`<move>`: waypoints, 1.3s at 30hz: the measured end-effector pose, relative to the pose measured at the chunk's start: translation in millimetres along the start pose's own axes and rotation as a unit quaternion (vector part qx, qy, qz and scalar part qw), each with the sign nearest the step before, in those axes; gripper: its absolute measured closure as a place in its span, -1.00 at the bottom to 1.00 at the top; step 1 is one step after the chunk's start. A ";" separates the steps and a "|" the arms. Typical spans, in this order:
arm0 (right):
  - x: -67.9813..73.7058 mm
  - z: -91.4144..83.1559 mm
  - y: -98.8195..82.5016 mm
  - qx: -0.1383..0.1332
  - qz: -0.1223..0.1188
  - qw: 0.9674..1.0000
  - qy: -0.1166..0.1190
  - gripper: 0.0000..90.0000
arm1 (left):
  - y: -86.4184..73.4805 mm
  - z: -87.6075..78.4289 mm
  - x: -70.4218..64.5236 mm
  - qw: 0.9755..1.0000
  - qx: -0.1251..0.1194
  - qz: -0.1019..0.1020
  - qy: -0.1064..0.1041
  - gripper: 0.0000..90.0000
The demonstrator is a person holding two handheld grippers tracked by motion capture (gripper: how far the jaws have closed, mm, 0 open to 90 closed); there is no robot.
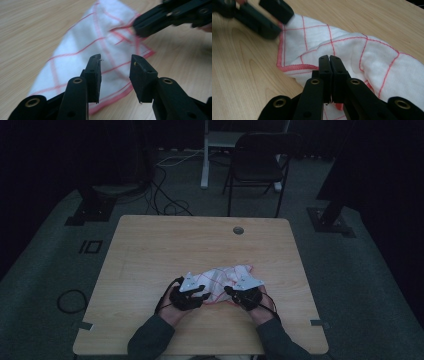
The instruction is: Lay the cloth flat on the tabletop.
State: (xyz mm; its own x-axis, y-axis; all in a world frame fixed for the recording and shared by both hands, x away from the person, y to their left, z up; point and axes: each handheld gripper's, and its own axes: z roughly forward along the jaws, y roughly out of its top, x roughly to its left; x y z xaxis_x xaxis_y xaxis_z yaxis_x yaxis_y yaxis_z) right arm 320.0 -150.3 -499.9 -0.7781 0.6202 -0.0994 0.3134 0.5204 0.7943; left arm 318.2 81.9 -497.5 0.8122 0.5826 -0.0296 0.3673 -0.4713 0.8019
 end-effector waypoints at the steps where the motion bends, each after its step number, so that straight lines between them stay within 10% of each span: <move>1: 0.3 0.3 0.9 -0.002 -0.001 1.000 0.000 0.98 | 5.3 8.5 -4.9 1.000 0.008 0.006 -0.012 0.36; 7: -0.2 -3.6 2.7 -0.009 -0.001 1.000 -0.004 0.98 | 10.0 32.6 -15.0 0.999 0.036 0.019 -0.025 0.37; 12: -1.9 -10.4 1.4 -0.014 0.006 1.000 -0.008 0.80 | 11.5 38.9 -10.9 0.999 0.049 0.015 -0.017 0.95; 25: -9.3 -5.9 -43.4 0.021 0.074 0.996 -0.044 0.55 | 19.1 28.1 12.7 0.999 0.027 -0.014 0.017 0.97; 39: -8.5 7.0 -49.0 0.056 0.059 0.996 -0.032 0.64 | 29.8 16.4 54.6 0.997 0.008 -0.057 0.052 0.97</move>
State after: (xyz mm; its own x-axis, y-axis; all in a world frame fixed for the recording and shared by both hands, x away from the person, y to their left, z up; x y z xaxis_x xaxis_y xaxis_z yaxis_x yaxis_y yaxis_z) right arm 315.1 -176.9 -542.2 -0.6973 0.7150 -0.0507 0.4618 0.5022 0.7311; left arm 380.9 88.8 -485.1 0.7137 0.6982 -0.0566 0.4617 -0.4081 0.7876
